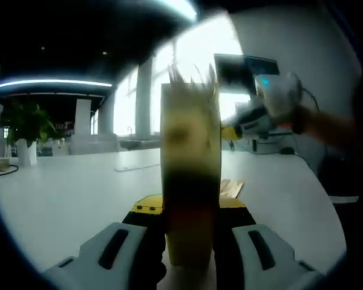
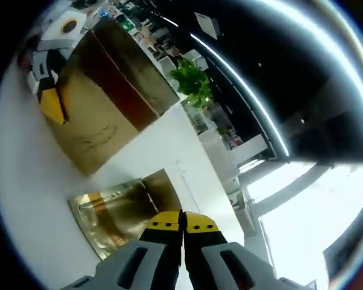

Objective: Extract single mask from mask box in order stack masks on table

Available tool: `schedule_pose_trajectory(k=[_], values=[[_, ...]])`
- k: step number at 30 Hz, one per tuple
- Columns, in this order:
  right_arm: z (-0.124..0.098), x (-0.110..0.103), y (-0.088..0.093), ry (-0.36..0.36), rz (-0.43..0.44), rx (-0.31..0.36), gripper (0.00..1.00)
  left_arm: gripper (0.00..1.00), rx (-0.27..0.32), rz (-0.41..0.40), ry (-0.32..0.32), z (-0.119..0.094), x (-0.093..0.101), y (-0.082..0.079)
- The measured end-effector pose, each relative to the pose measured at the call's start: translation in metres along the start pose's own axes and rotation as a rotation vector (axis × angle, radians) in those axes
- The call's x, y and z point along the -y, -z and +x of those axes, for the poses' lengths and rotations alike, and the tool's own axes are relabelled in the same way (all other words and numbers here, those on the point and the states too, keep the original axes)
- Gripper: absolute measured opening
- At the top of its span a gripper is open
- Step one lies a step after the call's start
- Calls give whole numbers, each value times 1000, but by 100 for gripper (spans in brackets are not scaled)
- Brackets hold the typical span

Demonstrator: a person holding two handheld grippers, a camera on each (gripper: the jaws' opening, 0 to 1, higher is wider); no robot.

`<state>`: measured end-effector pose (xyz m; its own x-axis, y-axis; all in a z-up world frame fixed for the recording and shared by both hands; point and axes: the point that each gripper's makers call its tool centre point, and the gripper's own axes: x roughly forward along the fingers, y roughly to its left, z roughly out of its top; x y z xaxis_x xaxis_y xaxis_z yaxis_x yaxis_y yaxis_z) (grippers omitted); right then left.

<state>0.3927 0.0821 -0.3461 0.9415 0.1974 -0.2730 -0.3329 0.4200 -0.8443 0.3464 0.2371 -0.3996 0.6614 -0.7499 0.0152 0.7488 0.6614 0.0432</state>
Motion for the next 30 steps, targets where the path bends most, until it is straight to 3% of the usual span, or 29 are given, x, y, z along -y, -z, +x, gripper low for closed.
schedule_pose_trajectory(k=[6, 13, 21, 30], values=[[-12, -26, 1, -21, -19, 0, 0, 20, 0, 1, 0, 0, 0, 0], [-19, -53, 11, -62, 49, -12, 0, 20, 0, 1, 0, 0, 0, 0], [-20, -63, 17, -80, 87, -21, 0, 20, 0, 1, -1, 0, -1, 1], [-20, -78, 22, -117, 70, -27, 0, 20, 0, 1, -1, 0, 2, 0]])
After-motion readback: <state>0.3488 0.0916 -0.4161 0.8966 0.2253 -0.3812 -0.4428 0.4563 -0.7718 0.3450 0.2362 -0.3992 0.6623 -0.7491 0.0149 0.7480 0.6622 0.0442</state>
